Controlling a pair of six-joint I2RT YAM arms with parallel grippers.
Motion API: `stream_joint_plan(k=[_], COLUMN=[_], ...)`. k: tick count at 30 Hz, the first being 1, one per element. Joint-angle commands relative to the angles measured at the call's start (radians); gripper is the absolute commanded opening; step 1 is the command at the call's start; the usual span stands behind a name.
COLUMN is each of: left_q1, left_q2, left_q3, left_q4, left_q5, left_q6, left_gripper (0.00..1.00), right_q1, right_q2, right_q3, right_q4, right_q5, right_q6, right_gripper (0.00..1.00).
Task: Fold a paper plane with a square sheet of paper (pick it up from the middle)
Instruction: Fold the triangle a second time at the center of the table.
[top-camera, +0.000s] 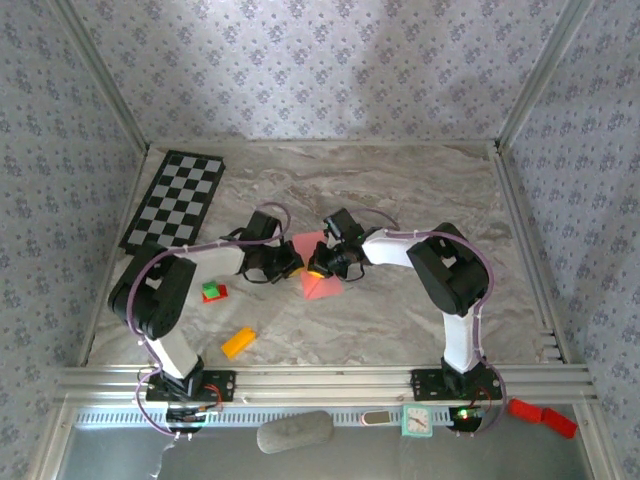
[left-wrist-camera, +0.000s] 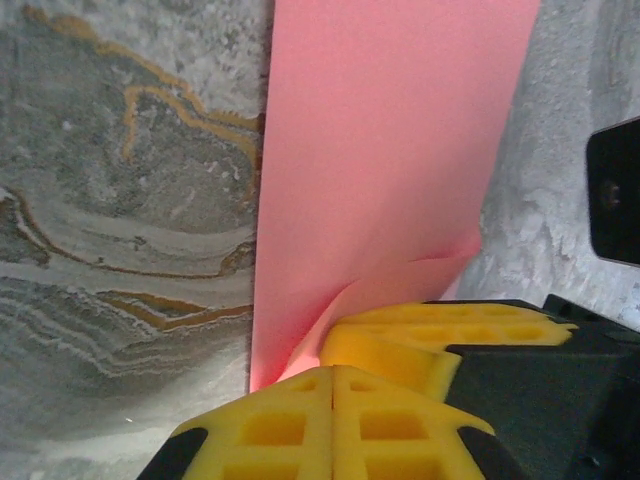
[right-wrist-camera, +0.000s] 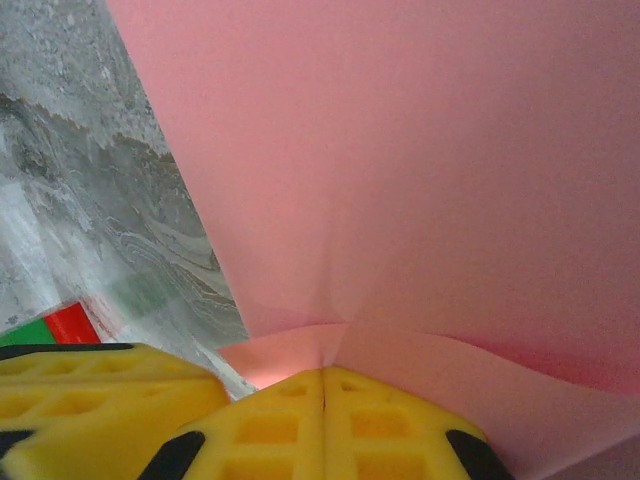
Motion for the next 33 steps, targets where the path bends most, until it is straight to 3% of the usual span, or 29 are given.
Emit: stream_joint_plan(k=[1,22,33], left_q1=[-0.006,-0.009,-0.009], left_q2=[0.019,0.073,0.108], left_q3=[0.034,0.056,0.116], left_q4=[0.023,-0.071,-0.198], left_q5=[0.02,-0.045,-0.085], left_q6=[-0.005,0.043,0.138], left_gripper=[0.06,0.04,0.03], right_q1=[0.003,0.002,-0.005], right_q2=[0.039,-0.002,-0.087], right_q3=[-0.028,-0.038,-0.074], right_q4=[-0.058,-0.014,0.044], right_q5=[0.032,0.011,-0.012], right_q6=[0.002,-0.005,-0.129], right_gripper=[0.02,0.0,0.01])
